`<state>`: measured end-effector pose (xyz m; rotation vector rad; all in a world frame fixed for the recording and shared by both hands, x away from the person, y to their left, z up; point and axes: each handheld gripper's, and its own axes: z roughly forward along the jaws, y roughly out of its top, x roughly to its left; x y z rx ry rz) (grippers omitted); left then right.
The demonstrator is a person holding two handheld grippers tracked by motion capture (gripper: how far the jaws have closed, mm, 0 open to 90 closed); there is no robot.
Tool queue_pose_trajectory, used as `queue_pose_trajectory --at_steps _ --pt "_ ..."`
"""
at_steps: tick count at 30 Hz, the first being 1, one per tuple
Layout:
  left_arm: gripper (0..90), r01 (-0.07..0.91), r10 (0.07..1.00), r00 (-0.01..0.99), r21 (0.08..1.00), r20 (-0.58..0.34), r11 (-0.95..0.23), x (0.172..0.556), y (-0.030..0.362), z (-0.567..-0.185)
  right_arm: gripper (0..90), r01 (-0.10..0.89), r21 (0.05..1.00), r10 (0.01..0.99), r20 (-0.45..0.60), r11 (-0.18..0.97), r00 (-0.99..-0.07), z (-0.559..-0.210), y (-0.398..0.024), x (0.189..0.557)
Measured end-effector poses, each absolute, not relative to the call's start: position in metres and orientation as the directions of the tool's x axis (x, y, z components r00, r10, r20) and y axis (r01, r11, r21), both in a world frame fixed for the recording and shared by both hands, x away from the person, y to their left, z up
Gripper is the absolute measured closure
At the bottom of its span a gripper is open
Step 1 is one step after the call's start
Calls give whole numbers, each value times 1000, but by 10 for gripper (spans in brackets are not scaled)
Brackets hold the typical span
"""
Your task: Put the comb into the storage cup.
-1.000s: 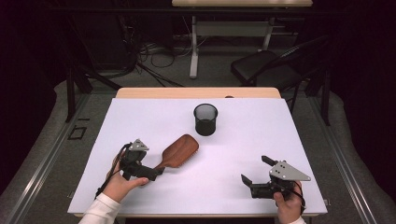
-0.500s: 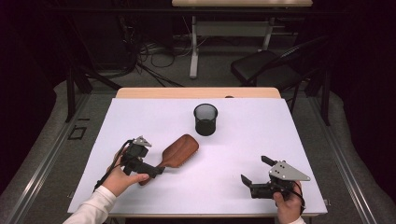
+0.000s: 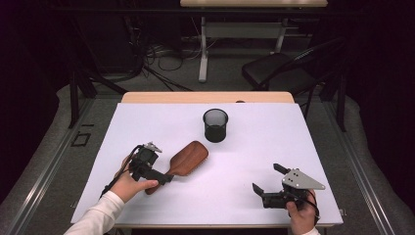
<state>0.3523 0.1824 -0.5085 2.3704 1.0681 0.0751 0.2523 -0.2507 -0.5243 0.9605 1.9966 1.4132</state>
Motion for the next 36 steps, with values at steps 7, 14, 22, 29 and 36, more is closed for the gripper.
queue_pose_trajectory --at_steps 7,14,22,29,36 --pt "12 683 708 686 487 -169 -545 356 179 -508 11 256 943 783 -6 211 -623 -525 -250 252" --pt "34 692 715 679 469 -165 -549 361 174 -509 11 258 943 782 -5 211 -623 -525 -250 252" --pt "104 691 714 683 449 -152 -566 365 170 -507 12 258 943 783 -4 209 -621 -525 -251 252" --pt "276 670 705 703 421 -95 -612 363 164 -506 12 257 943 783 -5 211 -621 -525 -251 252" --pt "377 676 701 708 377 -90 -634 362 159 -511 12 257 943 782 -5 211 -624 -525 -251 252"
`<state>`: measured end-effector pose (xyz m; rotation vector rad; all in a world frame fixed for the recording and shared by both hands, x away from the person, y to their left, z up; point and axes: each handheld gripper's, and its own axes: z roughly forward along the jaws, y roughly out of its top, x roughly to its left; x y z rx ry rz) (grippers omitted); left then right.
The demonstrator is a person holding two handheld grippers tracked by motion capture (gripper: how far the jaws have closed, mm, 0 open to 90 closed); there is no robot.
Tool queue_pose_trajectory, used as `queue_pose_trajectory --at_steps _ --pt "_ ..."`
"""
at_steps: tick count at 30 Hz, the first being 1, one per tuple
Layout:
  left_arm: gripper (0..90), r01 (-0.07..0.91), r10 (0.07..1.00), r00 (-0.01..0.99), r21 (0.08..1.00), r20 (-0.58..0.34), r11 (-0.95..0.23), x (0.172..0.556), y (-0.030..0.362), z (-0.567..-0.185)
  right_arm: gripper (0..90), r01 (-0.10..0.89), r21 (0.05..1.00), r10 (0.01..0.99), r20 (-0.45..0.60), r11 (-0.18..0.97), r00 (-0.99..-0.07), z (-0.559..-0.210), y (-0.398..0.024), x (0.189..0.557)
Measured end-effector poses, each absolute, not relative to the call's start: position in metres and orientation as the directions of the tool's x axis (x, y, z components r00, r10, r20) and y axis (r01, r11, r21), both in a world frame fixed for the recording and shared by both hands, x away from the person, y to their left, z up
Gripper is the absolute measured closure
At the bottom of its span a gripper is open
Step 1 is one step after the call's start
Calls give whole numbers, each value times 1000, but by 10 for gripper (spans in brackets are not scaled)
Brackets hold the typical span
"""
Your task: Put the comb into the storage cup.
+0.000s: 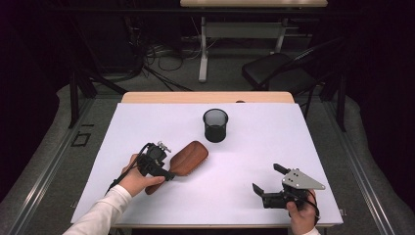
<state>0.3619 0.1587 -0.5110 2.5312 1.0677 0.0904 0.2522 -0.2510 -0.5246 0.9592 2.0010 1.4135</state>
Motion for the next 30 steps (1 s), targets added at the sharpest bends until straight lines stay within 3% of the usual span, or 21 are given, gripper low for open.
queue_pose_trajectory --at_steps 30 --pt "621 630 653 756 312 -40 -711 361 146 -522 17 259 942 779 -3 213 -628 -525 -251 252"
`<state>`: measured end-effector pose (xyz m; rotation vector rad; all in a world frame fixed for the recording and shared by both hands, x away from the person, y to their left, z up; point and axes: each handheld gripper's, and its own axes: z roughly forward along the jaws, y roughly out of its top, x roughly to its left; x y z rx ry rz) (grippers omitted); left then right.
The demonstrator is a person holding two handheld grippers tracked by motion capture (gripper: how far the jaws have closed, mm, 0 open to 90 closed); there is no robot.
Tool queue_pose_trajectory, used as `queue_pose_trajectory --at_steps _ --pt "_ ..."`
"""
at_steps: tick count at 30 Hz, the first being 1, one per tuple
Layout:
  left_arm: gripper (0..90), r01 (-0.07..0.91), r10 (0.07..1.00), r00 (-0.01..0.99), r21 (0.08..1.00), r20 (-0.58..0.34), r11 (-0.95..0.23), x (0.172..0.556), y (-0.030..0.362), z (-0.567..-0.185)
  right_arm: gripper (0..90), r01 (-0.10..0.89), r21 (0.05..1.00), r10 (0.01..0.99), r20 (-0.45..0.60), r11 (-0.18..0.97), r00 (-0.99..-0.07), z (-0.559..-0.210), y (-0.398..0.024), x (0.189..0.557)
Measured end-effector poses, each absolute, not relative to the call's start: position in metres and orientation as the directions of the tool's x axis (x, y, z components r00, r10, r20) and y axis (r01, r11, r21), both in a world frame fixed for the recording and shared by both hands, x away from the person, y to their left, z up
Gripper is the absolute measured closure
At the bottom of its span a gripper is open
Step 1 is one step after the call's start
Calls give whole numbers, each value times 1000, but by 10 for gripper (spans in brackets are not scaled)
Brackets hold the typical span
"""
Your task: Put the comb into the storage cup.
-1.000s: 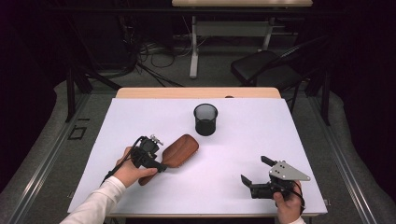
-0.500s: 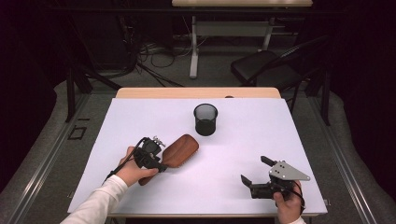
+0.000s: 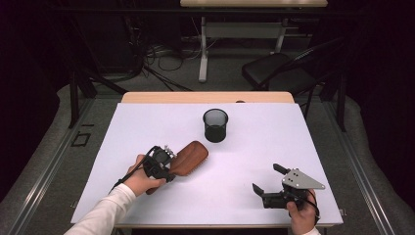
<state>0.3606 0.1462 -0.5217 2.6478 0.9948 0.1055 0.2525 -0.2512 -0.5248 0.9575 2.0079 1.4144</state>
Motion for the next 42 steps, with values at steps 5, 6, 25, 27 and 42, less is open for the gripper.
queue_pose_trajectory --at_steps 5,6,25,27,42 --pt "649 628 652 757 302 -27 -717 362 144 -524 17 258 942 779 -5 214 -628 -525 -252 253" --pt "652 627 651 759 300 -25 -719 362 144 -524 17 259 942 778 -4 213 -628 -525 -251 253" --pt "701 627 652 758 291 -15 -722 363 141 -527 17 258 942 778 -4 214 -629 -525 -252 252" --pt "703 627 652 758 291 -13 -723 363 141 -527 17 258 942 778 -5 214 -629 -525 -252 253" --pt "718 639 663 748 278 -12 -717 362 139 -527 17 258 942 777 -3 213 -629 -525 -251 253"
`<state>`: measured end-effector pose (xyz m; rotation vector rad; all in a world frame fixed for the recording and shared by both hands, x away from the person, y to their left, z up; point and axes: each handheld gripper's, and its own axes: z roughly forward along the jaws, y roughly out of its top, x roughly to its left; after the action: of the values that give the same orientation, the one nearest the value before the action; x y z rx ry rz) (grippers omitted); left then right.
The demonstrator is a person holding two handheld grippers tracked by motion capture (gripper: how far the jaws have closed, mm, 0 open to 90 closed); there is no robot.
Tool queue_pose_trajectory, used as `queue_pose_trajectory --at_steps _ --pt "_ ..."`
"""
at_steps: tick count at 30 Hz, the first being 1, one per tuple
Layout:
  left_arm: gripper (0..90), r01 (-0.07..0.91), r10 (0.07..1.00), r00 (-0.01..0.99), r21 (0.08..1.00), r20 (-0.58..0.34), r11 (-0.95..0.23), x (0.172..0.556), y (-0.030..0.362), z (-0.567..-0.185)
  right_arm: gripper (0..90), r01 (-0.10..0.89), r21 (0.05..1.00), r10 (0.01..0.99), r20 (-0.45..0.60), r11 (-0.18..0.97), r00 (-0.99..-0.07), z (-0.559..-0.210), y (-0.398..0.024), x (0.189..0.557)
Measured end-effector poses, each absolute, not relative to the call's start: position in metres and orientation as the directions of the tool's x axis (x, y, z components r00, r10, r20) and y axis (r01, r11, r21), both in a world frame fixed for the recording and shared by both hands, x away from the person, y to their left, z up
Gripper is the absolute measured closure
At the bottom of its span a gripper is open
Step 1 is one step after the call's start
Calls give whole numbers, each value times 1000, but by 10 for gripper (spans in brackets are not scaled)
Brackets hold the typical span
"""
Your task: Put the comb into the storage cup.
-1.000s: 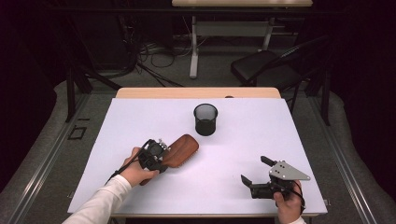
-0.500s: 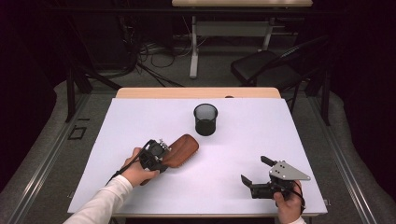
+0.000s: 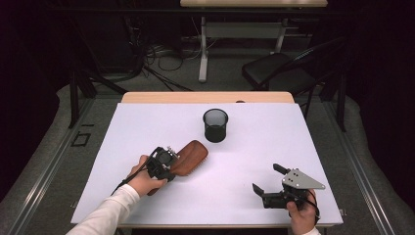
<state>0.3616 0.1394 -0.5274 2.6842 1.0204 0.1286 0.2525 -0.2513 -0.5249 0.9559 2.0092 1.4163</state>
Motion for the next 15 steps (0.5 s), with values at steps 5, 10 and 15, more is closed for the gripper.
queue_pose_trajectory --at_steps 5,10,15 --pt "719 641 663 749 275 -19 -716 362 140 -527 17 258 942 778 -5 214 -629 -525 -251 253" --pt "721 640 663 749 278 -18 -716 362 140 -527 17 258 942 778 -4 214 -629 -525 -252 253" --pt "722 645 666 746 282 -28 -710 362 141 -527 17 257 942 777 -4 213 -629 -525 -252 252"
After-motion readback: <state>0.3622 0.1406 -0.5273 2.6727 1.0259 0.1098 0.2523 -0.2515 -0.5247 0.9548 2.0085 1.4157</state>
